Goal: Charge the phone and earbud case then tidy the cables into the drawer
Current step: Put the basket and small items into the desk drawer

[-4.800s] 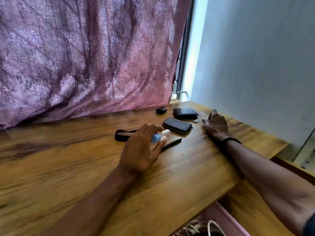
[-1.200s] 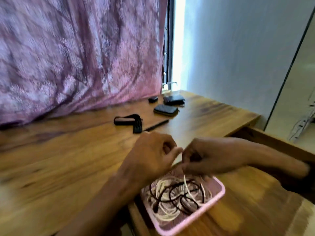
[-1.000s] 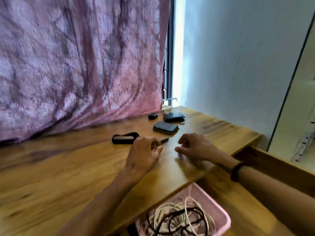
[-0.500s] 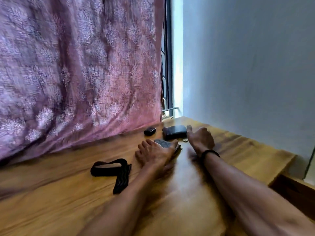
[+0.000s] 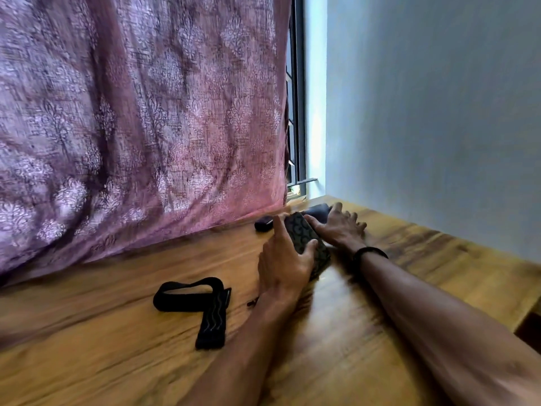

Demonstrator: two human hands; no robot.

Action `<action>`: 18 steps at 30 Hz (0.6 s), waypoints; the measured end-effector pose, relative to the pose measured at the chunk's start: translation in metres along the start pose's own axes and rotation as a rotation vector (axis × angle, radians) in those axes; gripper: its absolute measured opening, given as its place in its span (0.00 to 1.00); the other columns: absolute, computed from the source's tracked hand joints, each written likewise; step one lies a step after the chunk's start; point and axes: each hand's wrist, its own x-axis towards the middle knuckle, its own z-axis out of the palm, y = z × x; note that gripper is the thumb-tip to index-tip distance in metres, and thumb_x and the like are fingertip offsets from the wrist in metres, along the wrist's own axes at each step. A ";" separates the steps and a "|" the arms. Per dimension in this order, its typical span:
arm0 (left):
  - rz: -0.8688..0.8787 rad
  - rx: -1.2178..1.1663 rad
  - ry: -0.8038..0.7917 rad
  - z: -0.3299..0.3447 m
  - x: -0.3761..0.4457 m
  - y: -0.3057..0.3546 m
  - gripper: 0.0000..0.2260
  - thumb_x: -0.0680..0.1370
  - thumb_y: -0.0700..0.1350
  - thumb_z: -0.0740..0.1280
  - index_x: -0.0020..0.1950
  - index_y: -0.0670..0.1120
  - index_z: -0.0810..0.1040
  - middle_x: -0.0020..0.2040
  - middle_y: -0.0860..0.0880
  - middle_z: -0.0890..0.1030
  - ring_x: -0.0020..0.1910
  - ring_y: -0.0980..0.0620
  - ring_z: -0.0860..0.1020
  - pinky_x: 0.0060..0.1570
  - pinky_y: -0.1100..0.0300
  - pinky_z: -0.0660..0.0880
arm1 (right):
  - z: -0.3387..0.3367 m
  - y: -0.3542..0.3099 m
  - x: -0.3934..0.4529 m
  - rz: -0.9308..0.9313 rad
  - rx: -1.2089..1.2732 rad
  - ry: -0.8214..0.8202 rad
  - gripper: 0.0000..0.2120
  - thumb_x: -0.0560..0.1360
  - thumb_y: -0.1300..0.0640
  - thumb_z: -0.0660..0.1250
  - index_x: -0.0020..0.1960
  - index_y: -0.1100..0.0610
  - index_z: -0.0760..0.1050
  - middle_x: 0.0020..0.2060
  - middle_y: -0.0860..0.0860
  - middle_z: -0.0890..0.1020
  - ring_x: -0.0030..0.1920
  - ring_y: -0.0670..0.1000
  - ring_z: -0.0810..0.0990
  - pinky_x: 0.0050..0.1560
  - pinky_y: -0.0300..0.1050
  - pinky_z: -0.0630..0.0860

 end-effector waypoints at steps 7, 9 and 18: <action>-0.188 -0.479 0.094 -0.009 0.012 -0.014 0.24 0.72 0.53 0.79 0.64 0.51 0.75 0.54 0.53 0.83 0.53 0.50 0.83 0.53 0.52 0.82 | -0.005 0.004 0.001 -0.121 0.349 0.053 0.30 0.64 0.29 0.69 0.57 0.45 0.64 0.55 0.53 0.81 0.58 0.59 0.81 0.59 0.62 0.77; -0.315 -0.577 0.086 -0.008 0.016 -0.020 0.25 0.69 0.58 0.79 0.61 0.50 0.77 0.52 0.53 0.82 0.53 0.49 0.82 0.52 0.46 0.83 | -0.010 0.005 -0.005 -0.151 0.483 0.131 0.25 0.67 0.37 0.74 0.56 0.47 0.67 0.51 0.53 0.80 0.52 0.57 0.82 0.53 0.56 0.80; -0.327 -0.616 0.011 -0.021 0.022 -0.004 0.23 0.71 0.56 0.78 0.62 0.50 0.78 0.55 0.51 0.84 0.55 0.49 0.82 0.55 0.46 0.82 | -0.035 0.004 -0.035 0.031 0.892 0.451 0.15 0.72 0.45 0.75 0.53 0.47 0.72 0.46 0.45 0.81 0.49 0.55 0.84 0.46 0.60 0.84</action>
